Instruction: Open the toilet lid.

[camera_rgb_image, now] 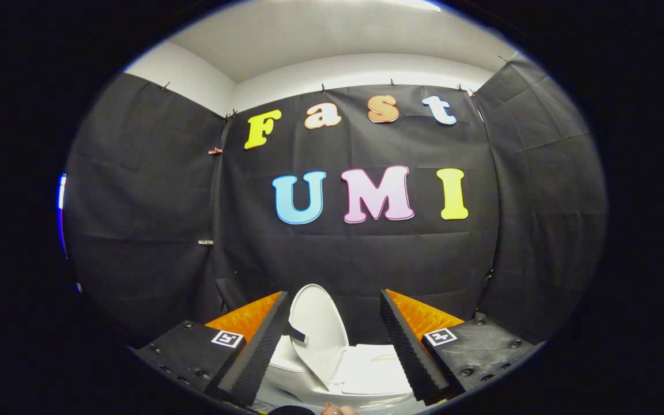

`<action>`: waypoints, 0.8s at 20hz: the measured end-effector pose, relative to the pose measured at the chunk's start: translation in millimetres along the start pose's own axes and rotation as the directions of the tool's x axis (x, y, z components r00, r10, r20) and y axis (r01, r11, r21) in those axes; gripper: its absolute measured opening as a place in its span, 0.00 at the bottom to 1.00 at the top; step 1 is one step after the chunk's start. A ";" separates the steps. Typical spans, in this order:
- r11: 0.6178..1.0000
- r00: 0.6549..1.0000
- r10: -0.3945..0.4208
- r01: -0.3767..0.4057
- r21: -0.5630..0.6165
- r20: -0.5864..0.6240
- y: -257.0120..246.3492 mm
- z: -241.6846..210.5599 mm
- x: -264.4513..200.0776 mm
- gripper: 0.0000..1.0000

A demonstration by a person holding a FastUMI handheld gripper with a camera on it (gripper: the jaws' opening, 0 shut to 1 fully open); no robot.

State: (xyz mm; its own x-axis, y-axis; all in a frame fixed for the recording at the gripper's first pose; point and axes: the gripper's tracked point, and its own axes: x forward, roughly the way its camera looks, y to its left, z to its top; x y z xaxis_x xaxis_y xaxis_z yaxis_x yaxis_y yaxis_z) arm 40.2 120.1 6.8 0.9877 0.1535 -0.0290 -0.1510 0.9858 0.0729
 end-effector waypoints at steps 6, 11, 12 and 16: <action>0.995 0.994 -0.102 0.102 0.005 0.045 -50.2 16.3 -24.2 0.98; 0.991 0.989 -0.134 0.136 -0.020 0.055 -72.8 20.1 -40.0 0.98; 0.990 0.989 -0.138 0.139 -0.015 0.058 -76.2 20.9 -44.0 0.98; 0.990 0.988 -0.142 0.142 0.009 0.065 -86.7 24.2 -51.4 0.98</action>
State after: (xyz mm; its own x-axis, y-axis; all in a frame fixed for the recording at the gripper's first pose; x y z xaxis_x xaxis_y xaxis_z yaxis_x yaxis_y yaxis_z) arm 3.5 25.0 26.1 0.9996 0.0070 0.0262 -0.0090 0.9970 0.0774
